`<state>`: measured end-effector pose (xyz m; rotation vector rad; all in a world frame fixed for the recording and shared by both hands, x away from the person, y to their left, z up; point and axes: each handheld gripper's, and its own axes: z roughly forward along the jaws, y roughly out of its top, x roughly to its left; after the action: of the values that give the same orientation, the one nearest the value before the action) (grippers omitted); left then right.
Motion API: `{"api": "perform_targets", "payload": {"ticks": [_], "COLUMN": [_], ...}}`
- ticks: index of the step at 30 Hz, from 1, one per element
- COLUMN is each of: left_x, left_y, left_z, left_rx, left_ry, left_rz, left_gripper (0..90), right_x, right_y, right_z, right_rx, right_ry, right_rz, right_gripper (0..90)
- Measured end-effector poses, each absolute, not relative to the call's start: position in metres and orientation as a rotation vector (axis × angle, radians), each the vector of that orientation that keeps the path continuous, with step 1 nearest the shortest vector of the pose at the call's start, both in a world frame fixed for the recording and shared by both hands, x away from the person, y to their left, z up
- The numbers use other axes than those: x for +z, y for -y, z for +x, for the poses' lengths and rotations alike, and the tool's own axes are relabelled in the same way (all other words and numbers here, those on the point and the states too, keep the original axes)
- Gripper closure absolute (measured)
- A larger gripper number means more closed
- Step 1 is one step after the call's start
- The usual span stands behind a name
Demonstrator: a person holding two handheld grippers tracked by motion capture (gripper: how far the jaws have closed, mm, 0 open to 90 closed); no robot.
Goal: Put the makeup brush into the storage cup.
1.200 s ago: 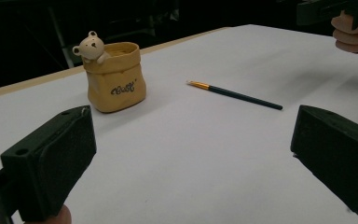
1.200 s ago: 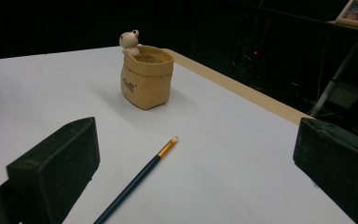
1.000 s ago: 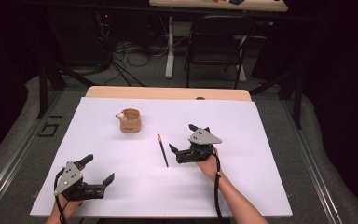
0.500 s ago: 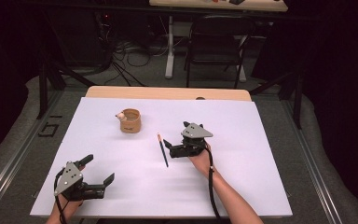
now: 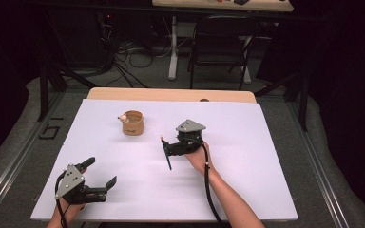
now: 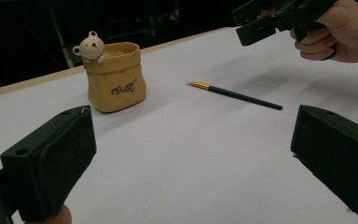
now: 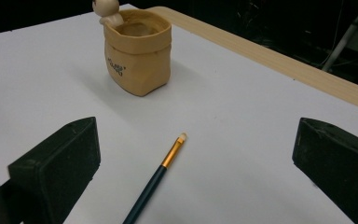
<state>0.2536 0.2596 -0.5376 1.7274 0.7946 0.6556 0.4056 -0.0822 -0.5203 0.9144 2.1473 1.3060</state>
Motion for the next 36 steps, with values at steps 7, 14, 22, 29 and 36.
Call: {"api": "perform_targets", "payload": {"ticks": [7,14,22,29,36], "left_x": [-0.537,-0.537,-0.537,-0.537,-0.537], "left_y": [-0.259,-0.260,-0.260,-0.260,-0.259], "left_z": [0.253,0.254,0.254,0.254,0.254], "left_rx": [0.655,0.655,0.652,0.653,0.653], "left_ry": [-0.793,-0.792,-0.791,-0.792,-0.793], "left_rz": [1.730,1.731,1.730,1.731,1.729], "left_gripper": [0.0,0.0,0.0,0.0,0.0], "right_x": [-0.516,-0.514,-0.510,-0.508,-0.503], "right_y": [0.072,0.064,0.053,0.047,0.040], "right_z": [0.414,0.427,0.432,0.443,0.450], "right_rx": [1.234,1.142,1.016,0.905,0.825], "right_ry": [-2.252,-2.333,-2.416,-2.474,-2.504], "right_rz": [0.995,1.089,1.128,1.212,1.304], "right_gripper": [1.0,0.6,0.3,0.3,0.6]}}
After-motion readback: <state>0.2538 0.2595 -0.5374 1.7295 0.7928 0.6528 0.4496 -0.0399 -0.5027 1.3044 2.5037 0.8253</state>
